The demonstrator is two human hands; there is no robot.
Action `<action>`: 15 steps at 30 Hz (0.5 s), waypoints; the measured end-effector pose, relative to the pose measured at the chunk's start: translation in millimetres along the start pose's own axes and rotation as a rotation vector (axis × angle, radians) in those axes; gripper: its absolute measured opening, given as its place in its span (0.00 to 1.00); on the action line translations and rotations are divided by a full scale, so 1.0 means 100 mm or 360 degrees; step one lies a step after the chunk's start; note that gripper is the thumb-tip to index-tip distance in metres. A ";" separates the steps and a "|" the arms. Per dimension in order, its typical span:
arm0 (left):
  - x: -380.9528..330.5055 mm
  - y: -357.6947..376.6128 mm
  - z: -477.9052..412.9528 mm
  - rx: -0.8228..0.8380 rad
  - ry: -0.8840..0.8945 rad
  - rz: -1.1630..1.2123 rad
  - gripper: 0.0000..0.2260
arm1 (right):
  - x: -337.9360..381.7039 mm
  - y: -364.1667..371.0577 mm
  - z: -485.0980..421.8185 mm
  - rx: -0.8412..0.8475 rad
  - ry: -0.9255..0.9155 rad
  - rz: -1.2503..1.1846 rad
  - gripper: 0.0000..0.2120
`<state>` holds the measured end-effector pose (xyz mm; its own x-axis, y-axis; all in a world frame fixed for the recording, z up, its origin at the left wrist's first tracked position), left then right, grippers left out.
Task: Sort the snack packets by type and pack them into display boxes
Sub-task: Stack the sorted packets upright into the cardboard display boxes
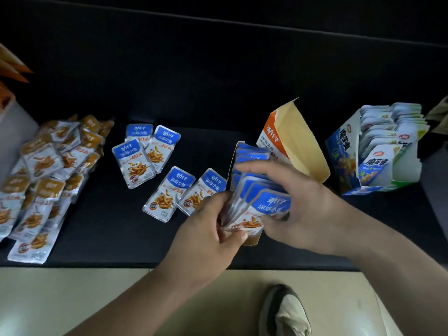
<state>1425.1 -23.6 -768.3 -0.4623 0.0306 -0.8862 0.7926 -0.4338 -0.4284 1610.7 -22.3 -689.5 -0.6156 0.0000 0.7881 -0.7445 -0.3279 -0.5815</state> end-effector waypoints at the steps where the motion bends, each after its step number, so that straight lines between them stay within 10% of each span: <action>1: 0.05 -0.01 0.01 -0.0069 0.0001 -0.0030 0.24 | -0.01 0.03 0.00 -0.0010 -0.0031 0.0039 0.40; 15: 0.45 0.17 -0.03 -0.0129 -0.0068 -0.0126 0.27 | -0.36 0.37 0.02 -0.0173 -0.0164 0.0929 0.43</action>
<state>1418.7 -27.2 -816.3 -0.5399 0.0226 -0.8415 0.7817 -0.3573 -0.5111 1605.5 -36.9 -738.8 -0.9064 -0.2444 0.3445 -0.3165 -0.1473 -0.9371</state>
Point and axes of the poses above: each hand's wrist, its own z-axis away from the middle knuckle, its own y-axis out of the palm, x = y × z, the point moved 3 cm from there along -z, towards the middle knuckle, and after that the axes turned 2 degrees about y, right-handed, at the moved point
